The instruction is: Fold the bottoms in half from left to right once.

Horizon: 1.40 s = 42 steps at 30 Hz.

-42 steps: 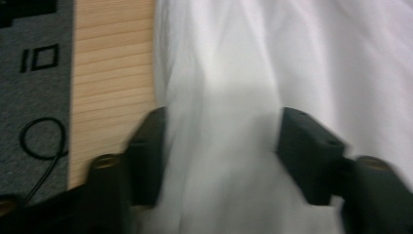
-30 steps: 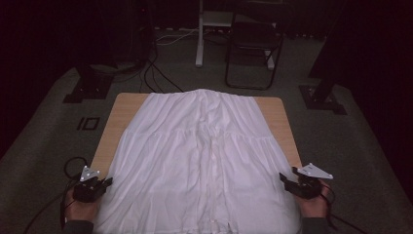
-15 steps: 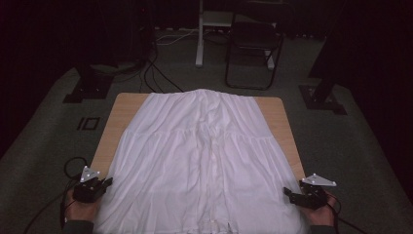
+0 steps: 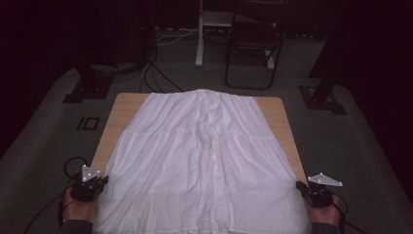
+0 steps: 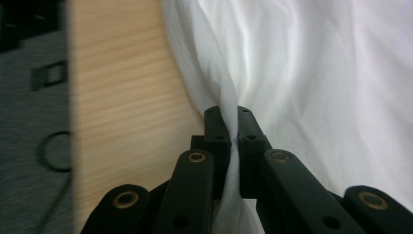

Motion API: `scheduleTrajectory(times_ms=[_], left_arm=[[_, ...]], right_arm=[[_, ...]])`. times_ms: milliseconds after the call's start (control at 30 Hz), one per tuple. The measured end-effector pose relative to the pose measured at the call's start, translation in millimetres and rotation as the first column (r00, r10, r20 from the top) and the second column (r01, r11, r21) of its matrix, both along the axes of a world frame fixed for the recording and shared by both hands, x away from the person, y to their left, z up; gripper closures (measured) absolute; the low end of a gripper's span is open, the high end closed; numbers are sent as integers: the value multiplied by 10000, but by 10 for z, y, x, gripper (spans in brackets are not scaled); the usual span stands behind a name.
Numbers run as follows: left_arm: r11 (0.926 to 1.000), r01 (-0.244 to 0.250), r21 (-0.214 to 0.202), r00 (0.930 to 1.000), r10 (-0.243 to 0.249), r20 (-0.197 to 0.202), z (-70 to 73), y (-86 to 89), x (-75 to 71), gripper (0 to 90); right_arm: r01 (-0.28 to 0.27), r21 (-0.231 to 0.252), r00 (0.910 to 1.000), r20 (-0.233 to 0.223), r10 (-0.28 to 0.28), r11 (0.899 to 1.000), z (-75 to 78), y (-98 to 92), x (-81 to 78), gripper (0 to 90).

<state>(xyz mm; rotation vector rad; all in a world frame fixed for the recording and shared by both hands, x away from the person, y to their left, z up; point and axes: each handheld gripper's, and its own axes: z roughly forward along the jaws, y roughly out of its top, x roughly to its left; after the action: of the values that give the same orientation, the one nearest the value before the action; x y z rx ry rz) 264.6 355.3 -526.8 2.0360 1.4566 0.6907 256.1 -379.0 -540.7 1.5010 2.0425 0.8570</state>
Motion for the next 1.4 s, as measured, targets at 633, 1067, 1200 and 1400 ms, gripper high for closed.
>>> scheduleTrajectory(times_ms=[633,1067,1200,1400], left_arm=[[8500,-4336,2992,8991,3860,2065,682,642,131,880],[9946,672,788,9569,-866,2771,1225,-589,-181,875],[9319,3623,-139,8986,-3454,2705,1359,-1252,-23,875],[8007,5978,-378,7838,-5741,2368,1288,-2123,360,875]], right_arm=[[-682,355,9966,487,664,9970,55,73,-5,879],[-925,323,9952,345,913,9952,27,105,22,875],[-1063,255,9941,266,1056,9940,21,143,48,874],[-1198,173,9926,204,1195,9926,15,181,70,874]])
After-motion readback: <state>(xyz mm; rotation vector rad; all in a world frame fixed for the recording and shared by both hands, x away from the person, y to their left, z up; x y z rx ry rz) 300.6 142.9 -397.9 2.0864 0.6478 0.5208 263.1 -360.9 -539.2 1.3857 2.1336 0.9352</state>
